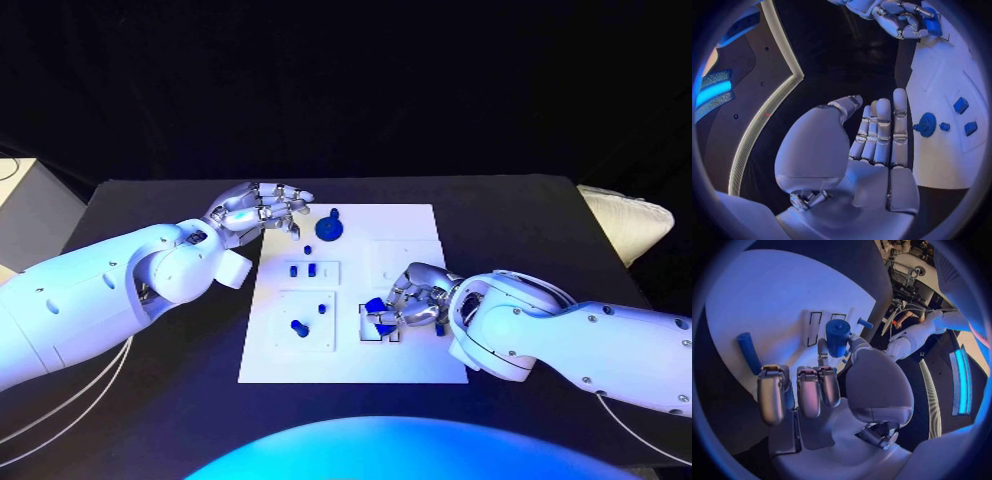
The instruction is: Assemble the parts on the task board
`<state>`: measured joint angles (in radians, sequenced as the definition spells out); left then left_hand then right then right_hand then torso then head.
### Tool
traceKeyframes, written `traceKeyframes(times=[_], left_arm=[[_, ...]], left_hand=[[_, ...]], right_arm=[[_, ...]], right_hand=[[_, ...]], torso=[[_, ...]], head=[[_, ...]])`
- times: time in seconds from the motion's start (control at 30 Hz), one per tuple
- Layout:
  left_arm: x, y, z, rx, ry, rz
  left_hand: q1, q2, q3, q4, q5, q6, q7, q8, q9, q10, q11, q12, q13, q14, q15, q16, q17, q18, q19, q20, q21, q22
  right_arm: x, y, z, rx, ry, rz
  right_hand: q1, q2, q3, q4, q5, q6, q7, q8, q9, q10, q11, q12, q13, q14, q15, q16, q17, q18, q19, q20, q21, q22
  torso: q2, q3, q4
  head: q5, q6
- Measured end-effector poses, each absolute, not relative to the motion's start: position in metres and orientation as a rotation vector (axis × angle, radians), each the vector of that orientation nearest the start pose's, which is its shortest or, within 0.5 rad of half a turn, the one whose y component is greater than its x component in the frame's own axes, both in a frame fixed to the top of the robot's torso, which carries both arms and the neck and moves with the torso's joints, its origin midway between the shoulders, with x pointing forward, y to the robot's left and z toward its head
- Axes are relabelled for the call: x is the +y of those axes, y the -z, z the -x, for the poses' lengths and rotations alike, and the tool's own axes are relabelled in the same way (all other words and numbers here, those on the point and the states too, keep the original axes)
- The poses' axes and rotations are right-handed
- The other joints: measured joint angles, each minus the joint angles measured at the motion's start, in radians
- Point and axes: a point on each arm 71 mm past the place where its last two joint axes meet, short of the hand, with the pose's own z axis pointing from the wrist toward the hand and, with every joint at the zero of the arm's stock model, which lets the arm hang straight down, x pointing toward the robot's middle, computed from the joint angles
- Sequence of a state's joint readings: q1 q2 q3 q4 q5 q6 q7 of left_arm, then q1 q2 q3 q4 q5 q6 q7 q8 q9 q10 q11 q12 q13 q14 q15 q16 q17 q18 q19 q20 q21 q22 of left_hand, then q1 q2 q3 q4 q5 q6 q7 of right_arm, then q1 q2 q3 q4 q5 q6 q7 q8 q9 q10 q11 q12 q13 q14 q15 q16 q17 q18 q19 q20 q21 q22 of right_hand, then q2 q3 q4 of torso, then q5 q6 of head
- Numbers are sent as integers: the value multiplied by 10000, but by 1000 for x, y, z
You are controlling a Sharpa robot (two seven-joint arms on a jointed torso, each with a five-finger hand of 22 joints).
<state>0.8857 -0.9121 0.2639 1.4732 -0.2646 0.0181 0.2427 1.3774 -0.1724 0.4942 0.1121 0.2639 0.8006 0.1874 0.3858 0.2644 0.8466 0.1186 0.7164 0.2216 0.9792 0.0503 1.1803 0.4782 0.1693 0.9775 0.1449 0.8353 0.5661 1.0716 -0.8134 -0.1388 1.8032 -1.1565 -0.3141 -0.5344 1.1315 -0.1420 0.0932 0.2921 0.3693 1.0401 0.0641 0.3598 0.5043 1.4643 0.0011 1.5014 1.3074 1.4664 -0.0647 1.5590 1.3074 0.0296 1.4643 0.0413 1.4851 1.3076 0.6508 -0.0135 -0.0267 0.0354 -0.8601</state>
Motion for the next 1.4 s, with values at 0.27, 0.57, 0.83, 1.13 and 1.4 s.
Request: traceKeyframes(times=[0.27,0.57,0.83,1.13,1.4], left_arm=[[248,228,-468,16522,16335,10525],[248,228,-468,16536,16342,10521],[248,228,-467,16542,16347,10519],[249,228,-467,16534,16342,10519],[249,228,-467,16535,16344,10519]], left_hand=[[0,0,12,12,0,0,0,0,1,-29,30,0,-8,0,0,0,0,0,0,0,-7,-18],[0,0,13,12,0,0,0,0,1,-29,29,0,-7,0,0,0,-1,0,0,0,-7,-17],[0,0,12,12,0,0,0,0,-9,-29,29,0,-7,0,0,0,9,0,0,0,-7,-29],[0,0,12,12,0,0,0,0,-9,-29,29,0,-6,0,0,0,8,1,0,0,-7,-28],[0,0,12,12,0,0,0,0,-8,-29,29,0,-6,0,0,0,8,1,0,-1,-7,-27]], right_arm=[[-128,267,-381,21669,-6447,-2178],[-126,268,-385,21528,-6281,-1890],[-124,269,-385,21561,-6244,-1681],[-123,270,-384,21635,-6238,-1534],[-122,270,-381,21681,-6274,-1487]], right_hand=[[0,0,0,0,-1,0,0,0,0,0,0,0,7,0,0,0,0,0,0,0,0,-1],[0,0,-1,1,-57,35,36,3,55,0,1,0,7,0,0,0,-1,0,0,0,0,-2],[-105,-3,-3,3,-111,36,38,75,39,0,1,0,5,0,1,0,-1,0,0,0,-1,-3],[-105,-3,-25,24,-151,53,54,80,38,0,2,0,4,0,1,-1,-1,0,0,0,-1,-4],[-146,38,-34,33,-155,53,55,80,42,38,-35,0,2,0,1,-1,-1,1,0,0,-1,5]], torso=[[0,1,-1],[0,1,-3],[0,1,-6],[0,7,-6],[-1,7,-10]], head=[[24,-18],[34,-54],[53,-67],[66,-82],[77,-91]])
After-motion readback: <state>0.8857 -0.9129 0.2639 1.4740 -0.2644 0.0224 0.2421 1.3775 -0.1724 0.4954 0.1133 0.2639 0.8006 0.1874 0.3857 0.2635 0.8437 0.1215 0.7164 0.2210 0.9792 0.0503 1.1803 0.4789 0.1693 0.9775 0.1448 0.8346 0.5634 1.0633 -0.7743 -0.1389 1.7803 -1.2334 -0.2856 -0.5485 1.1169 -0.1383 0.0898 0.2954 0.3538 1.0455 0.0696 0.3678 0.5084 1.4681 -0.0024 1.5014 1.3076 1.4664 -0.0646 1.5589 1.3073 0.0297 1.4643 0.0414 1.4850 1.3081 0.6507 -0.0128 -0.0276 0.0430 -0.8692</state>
